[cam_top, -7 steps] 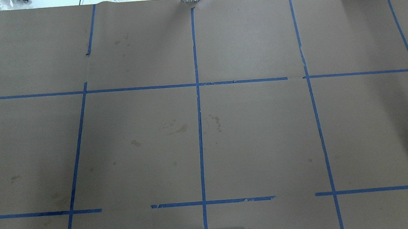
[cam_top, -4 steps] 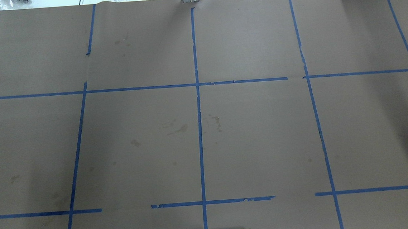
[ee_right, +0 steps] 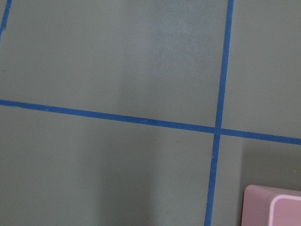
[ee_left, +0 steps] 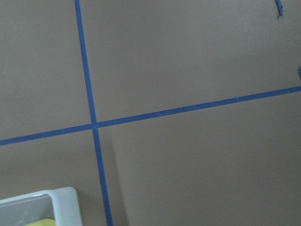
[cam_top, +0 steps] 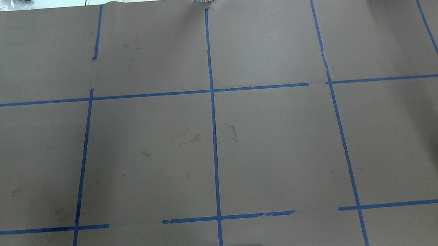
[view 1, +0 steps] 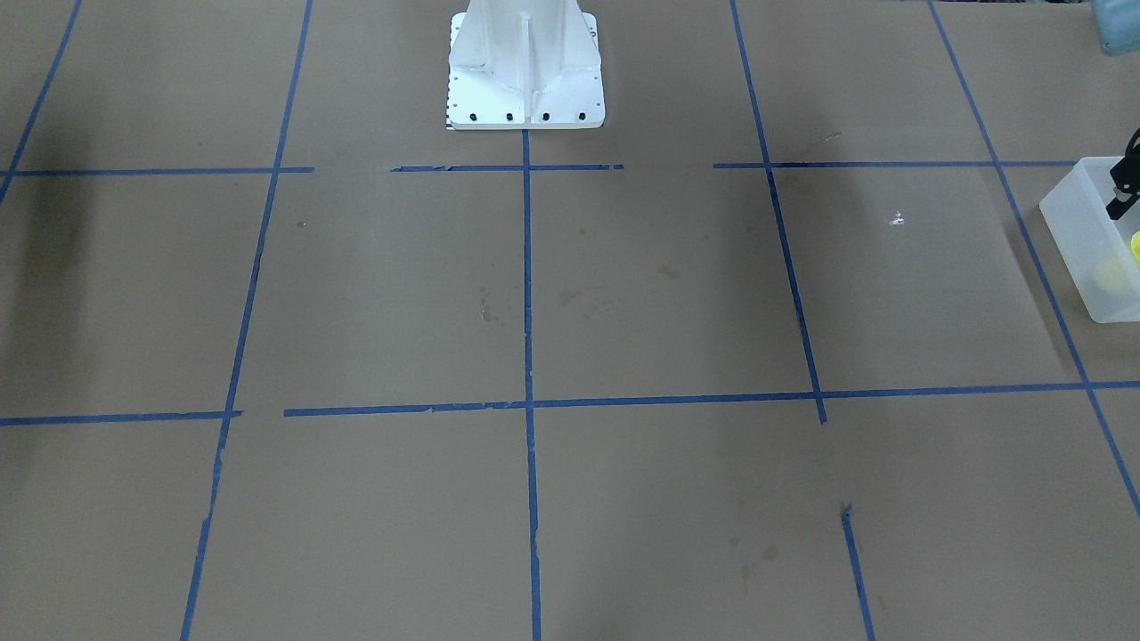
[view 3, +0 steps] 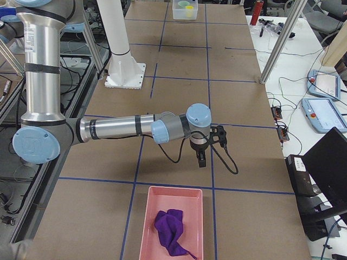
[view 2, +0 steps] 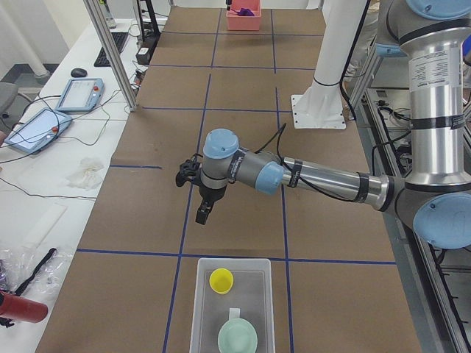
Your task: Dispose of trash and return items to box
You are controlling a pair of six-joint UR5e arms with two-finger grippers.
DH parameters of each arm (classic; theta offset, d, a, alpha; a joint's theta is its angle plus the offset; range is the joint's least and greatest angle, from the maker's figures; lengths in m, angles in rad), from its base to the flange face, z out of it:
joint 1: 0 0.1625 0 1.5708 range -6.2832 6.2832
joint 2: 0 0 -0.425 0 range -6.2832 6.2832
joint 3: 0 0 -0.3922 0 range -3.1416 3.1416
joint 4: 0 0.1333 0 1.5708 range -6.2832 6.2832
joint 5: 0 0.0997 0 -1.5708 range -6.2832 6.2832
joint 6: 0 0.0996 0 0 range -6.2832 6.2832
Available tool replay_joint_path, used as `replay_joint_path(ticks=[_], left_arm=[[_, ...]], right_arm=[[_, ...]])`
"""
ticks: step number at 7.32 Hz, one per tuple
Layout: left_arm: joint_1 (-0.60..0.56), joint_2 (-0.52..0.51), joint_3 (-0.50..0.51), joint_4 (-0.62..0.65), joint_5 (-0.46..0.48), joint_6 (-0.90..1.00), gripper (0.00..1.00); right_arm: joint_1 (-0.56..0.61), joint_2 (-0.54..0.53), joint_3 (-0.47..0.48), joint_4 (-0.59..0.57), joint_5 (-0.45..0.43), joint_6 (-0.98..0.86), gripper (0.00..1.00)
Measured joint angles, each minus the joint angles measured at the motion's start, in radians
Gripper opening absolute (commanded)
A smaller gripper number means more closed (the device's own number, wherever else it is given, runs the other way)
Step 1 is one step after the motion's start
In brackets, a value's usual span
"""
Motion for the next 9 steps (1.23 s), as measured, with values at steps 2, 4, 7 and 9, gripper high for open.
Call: replay_joint_path(ticks=[2, 4, 7, 9], left_arm=[[-0.033, 0.011, 0.022, 0.117, -0.006, 0.156, 1.0], [-0.046, 0.035, 0.026, 0.141, -0.112, 0.094, 1.0], [-0.082, 0.026, 0.019, 0.142, -0.155, 0.041, 1.0], [-0.112, 0.016, 0.027, 0.142, -0.152, 0.038, 1.0]], right_arm=[[-0.005, -0.003, 0.001, -0.008, 0.0, -0.018, 1.0], [-0.006, -0.002, 0.003, -0.025, 0.006, -0.02, 1.0], [-0.001, 0.0, 0.002, -0.027, 0.015, -0.019, 1.0], [0.004, 0.001, 0.008, -0.042, 0.028, -0.018, 1.0]])
